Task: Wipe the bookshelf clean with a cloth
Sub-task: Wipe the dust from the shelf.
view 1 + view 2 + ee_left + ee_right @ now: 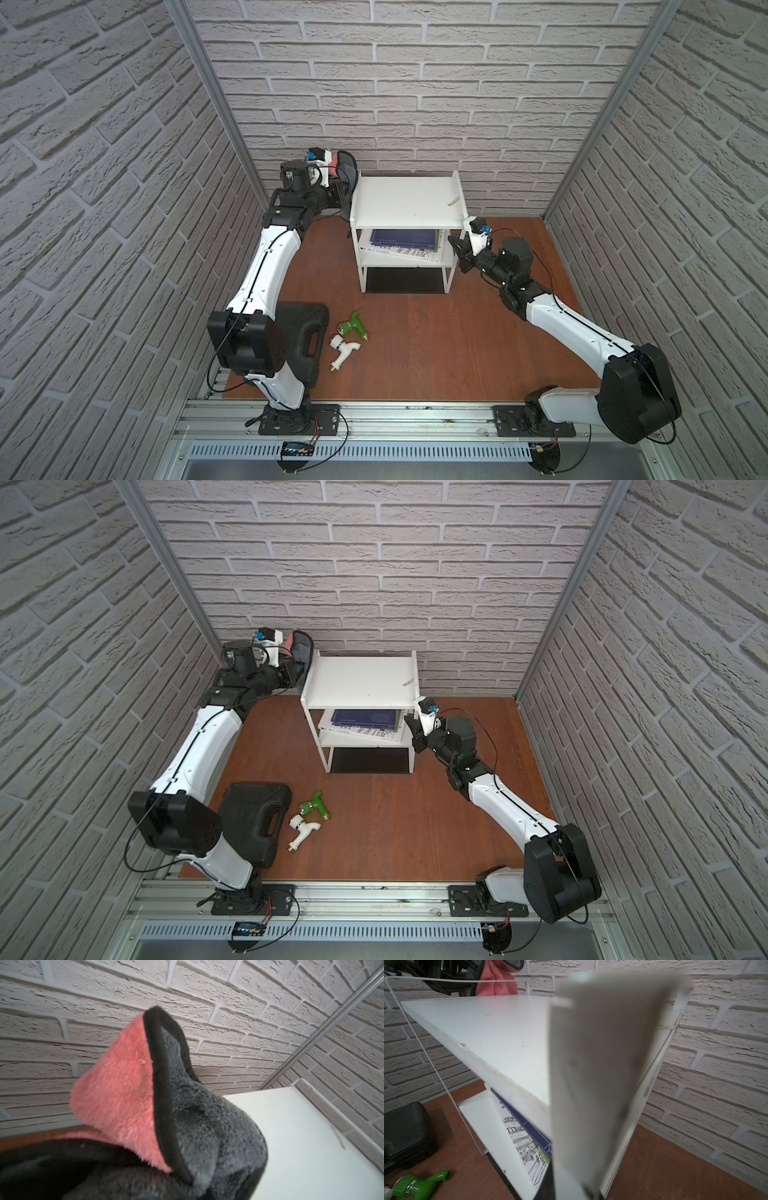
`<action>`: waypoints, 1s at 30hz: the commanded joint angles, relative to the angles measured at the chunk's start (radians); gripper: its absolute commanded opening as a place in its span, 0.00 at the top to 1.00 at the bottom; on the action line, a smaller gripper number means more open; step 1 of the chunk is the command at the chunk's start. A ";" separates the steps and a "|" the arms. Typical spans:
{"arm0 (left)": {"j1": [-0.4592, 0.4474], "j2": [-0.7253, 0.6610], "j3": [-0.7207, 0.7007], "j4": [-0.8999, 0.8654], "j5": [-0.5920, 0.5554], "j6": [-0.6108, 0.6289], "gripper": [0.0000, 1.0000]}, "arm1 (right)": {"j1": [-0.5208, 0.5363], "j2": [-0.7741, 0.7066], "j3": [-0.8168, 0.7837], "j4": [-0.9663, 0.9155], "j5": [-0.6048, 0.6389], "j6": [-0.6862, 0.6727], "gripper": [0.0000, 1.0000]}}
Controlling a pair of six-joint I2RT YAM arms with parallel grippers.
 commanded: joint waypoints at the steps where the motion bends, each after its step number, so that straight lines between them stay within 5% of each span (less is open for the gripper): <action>1: -0.015 -0.224 -0.158 0.108 0.086 -0.015 1.00 | -0.014 0.015 -0.002 -0.012 0.028 -0.025 0.92; 6: -0.046 -0.418 -0.204 -0.240 -0.267 0.092 1.00 | -0.014 0.011 -0.005 -0.017 0.033 -0.023 0.89; 9: -0.088 -0.445 -0.166 -0.311 -0.295 0.146 1.00 | -0.015 0.011 -0.004 -0.020 0.028 -0.012 0.89; 17: -0.122 -0.173 0.105 -0.352 -0.266 0.188 1.00 | -0.014 0.005 -0.011 -0.010 0.024 0.002 0.88; 25: -0.145 0.119 0.389 -0.260 -0.387 0.229 1.00 | -0.014 -0.015 -0.023 -0.022 0.022 -0.011 0.87; 30: -0.250 0.257 0.588 -0.348 -0.450 0.315 1.00 | -0.014 -0.018 -0.023 -0.039 0.024 -0.015 0.86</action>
